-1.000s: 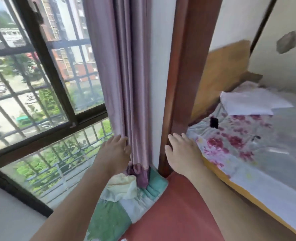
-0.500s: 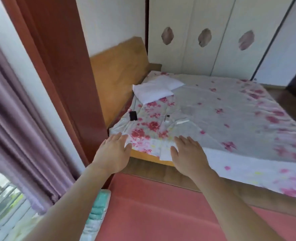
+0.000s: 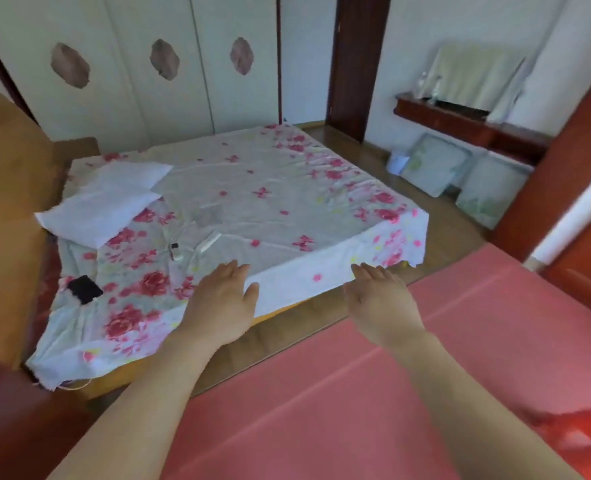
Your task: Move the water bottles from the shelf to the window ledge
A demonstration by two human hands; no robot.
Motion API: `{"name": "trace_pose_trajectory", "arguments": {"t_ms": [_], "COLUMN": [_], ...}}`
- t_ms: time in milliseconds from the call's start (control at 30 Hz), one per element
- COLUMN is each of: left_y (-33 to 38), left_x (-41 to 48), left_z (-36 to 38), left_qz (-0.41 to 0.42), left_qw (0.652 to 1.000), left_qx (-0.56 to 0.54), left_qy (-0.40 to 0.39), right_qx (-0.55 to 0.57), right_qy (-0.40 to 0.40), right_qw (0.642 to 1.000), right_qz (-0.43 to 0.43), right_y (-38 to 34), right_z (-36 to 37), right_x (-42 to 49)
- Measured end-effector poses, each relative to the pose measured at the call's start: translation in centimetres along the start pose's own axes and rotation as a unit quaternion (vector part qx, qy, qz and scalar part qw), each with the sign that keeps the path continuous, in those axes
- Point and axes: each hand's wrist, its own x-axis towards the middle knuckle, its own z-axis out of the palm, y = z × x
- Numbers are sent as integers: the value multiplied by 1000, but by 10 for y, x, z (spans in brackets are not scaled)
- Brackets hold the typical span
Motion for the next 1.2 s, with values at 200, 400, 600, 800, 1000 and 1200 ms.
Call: {"name": "trace_pose_trajectory", "arguments": {"t_ms": [200, 400, 600, 800, 1000, 1200], "left_y": [42, 100, 171, 226, 261, 278], "left_x": [16, 18, 21, 26, 39, 88], "left_z": [15, 36, 57, 75, 89, 102], "left_qz": [112, 193, 252, 266, 268, 276], "left_qw": [993, 979, 965, 961, 961, 957], "left_qx": [29, 44, 55, 60, 55, 70], "left_qy": [-34, -56, -50, -40, -51, -53], "right_qx": [0, -11, -9, -11, 0, 6], "right_qy": [49, 47, 56, 58, 61, 59], "right_qw": [993, 979, 972, 970, 970, 969], "right_qz": [111, 198, 230, 237, 237, 238], "right_y": [26, 68, 127, 183, 222, 252], "right_z": [-9, -27, -49, -62, -66, -68], "right_x": [-47, -92, -121, -127, -120, -81]}}
